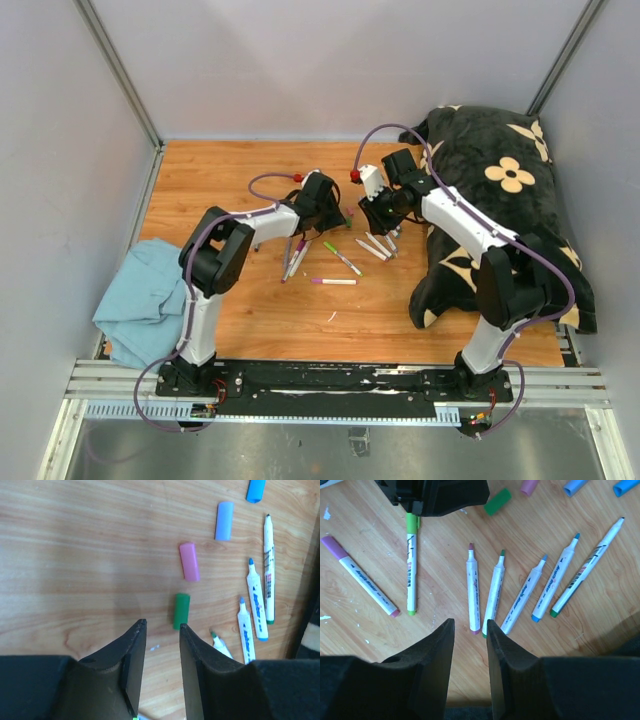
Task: Open the pen caps
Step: Place the pen cap at the center of the board.
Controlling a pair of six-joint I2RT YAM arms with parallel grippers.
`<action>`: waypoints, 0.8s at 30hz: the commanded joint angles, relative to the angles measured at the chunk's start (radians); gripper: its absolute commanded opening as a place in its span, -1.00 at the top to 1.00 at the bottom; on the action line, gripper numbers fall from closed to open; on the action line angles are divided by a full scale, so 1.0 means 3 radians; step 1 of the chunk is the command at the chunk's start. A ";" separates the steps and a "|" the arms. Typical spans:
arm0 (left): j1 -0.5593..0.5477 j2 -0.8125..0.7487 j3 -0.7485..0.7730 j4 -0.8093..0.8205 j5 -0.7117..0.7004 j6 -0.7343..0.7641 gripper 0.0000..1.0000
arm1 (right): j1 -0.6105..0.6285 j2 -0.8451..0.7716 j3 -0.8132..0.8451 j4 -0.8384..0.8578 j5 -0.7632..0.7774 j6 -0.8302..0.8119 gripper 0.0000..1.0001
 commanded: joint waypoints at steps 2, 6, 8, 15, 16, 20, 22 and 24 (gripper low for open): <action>-0.0016 -0.0570 -0.0432 0.0352 -0.0036 0.0098 0.17 | -0.0044 -0.0157 -0.0076 0.0007 -0.0278 -0.0045 0.33; -0.0016 -0.1024 -0.0876 0.0626 -0.0179 0.0191 0.15 | -0.0044 -0.0195 -0.0108 0.0020 -0.0446 -0.0068 0.33; -0.0018 -0.1344 -0.1135 0.0826 -0.0197 0.0262 0.09 | -0.0044 -0.0200 -0.0121 0.0030 -0.0538 -0.0068 0.33; -0.0014 -0.2372 -0.2207 0.1663 -0.0230 0.0603 -0.13 | -0.0039 -0.0161 -0.0151 0.0026 -0.0886 -0.0087 0.33; -0.0012 -0.2521 -0.2353 0.1740 -0.0263 0.0637 -0.21 | -0.0035 -0.0149 -0.0155 0.0023 -0.0915 -0.0087 0.33; -0.0011 -0.3133 -0.2948 0.2053 -0.0334 0.0744 -0.57 | 0.0002 -0.0100 -0.0159 0.0023 -0.0952 -0.0093 0.31; -0.0011 -0.3389 -0.3221 0.2252 -0.0319 0.0781 -0.74 | 0.0032 -0.0063 -0.0157 0.0023 -0.0938 -0.0092 0.28; -0.0011 -0.3627 -0.3473 0.2407 -0.0296 0.0806 -0.83 | 0.0082 -0.0014 -0.0155 0.0027 -0.0904 -0.0094 0.26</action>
